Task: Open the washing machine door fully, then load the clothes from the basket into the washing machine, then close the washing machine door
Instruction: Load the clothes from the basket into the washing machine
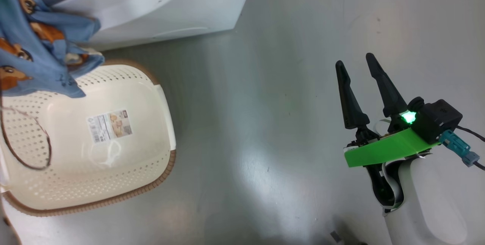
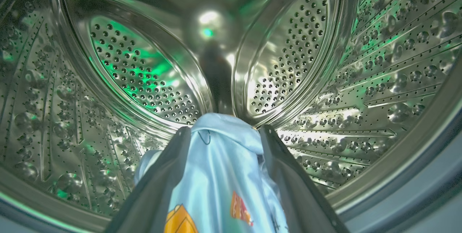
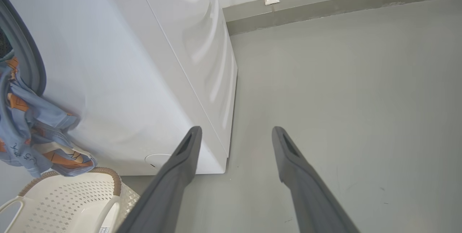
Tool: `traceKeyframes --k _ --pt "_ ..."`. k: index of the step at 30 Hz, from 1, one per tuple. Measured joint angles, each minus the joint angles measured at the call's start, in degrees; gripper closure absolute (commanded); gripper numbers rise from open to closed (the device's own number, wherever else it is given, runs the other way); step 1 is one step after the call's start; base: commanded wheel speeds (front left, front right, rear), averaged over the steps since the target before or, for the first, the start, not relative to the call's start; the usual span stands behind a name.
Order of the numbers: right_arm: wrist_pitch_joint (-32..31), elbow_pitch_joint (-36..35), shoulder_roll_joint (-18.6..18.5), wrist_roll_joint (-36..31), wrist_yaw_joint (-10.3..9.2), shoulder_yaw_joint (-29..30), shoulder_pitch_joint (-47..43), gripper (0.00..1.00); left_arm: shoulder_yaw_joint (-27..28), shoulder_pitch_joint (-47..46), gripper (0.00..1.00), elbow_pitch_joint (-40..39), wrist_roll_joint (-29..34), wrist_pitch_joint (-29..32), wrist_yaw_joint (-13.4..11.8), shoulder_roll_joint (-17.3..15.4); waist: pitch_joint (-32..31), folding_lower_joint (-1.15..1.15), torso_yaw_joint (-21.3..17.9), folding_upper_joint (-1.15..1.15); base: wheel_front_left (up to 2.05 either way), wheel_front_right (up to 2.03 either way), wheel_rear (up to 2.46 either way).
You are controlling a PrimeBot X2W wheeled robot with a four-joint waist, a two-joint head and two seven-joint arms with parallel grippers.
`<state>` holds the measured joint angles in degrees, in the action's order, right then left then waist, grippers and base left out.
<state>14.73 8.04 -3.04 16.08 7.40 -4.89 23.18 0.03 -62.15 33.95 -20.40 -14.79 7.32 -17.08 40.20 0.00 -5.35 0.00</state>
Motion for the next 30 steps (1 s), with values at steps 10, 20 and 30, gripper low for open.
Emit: traceKeyframes --k 10,20,30 --pt "0.0 0.1 -0.1 -0.1 0.00 0.6 -0.8 0.00 1.9 9.3 0.00 -6.9 -0.2 0.0 0.0 1.6 -2.2 0.00 1.1 0.00 0.00 0.00 0.00" --pt "0.0 0.0 -0.1 -0.4 0.00 0.7 -0.9 0.00 6.8 22.1 0.00 -18.7 0.8 0.0 0.0 6.1 -2.2 0.00 2.1 0.00 0.00 0.00 0.00" --pt "0.0 0.1 -0.1 -0.5 0.00 0.7 -0.9 0.00 8.9 31.4 0.00 -24.4 3.3 0.0 0.0 9.3 -2.4 0.00 2.6 0.00 0.00 0.00 0.00"
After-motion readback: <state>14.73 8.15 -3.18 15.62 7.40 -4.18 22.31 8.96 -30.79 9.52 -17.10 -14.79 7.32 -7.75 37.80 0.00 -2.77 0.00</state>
